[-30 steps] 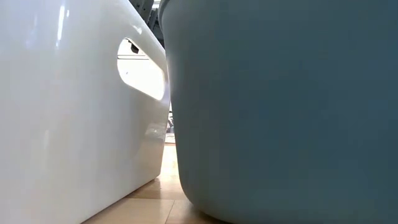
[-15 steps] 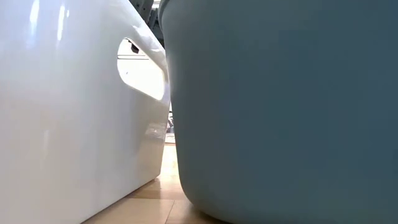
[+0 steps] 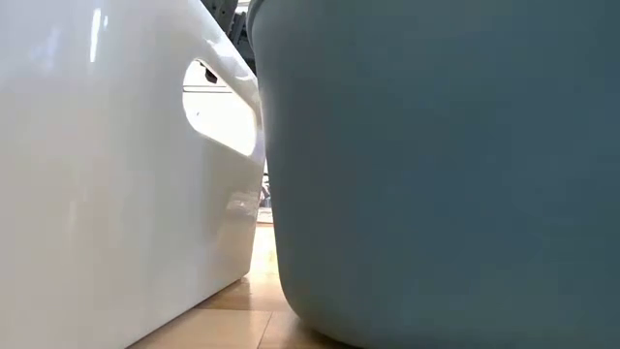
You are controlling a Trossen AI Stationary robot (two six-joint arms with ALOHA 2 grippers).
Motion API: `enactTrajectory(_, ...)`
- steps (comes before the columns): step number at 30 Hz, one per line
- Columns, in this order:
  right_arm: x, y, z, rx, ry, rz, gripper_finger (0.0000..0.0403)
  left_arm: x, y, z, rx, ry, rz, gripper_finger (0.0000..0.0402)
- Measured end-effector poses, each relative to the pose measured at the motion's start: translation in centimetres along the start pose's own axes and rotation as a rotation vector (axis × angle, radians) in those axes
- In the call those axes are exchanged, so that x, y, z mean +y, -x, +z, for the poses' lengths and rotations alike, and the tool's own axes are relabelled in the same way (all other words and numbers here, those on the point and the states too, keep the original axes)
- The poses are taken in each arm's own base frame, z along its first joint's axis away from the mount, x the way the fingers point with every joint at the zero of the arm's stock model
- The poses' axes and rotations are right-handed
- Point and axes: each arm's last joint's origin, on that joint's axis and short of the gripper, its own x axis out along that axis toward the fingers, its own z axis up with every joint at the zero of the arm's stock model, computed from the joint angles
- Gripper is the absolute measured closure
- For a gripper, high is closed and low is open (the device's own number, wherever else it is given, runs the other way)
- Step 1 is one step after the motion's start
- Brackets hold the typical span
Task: Pick & Place Toothbrushes
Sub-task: Put the purple toothbrush into the right transparent bin
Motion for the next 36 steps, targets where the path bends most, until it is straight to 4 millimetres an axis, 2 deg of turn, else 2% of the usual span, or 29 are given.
enactTrajectory(4, 0.0, -2.5, 0.2, 0.031, 0.037, 0.03, 0.0401, 0.0, 0.0, 0.0, -0.001, 0.0, -0.001, 0.0101)
enactTrajectory(9, -0.1, -5.8, -0.2, 0.108, 0.0, 0.069, 0.0401, 0.0, 0.0, 0.0, 0.0, -0.001, -0.001, 0.0101)
enactTrajectory(14, 0.1, -7.7, -0.6, 0.164, -0.008, 0.107, 0.0401, 0.0, 0.0, 0.0, 0.0, -0.001, -0.001, 0.0101)
enactTrajectory(19, 0.3, -7.9, -0.7, 0.178, -0.006, 0.112, 0.0395, 0.0, 0.0, 0.0, 0.001, -0.001, -0.001, 0.0101)
enactTrajectory(28, 0.6, -7.9, -0.8, 0.204, -0.031, 0.126, 0.0346, 0.0, 0.0, 0.0, 0.001, -0.002, -0.001, 0.0101)
enactTrajectory(36, 1.0, -7.9, -0.7, 0.214, -0.063, 0.135, 0.034, 0.0, 0.0, 0.0, 0.001, -0.002, -0.001, 0.0101)
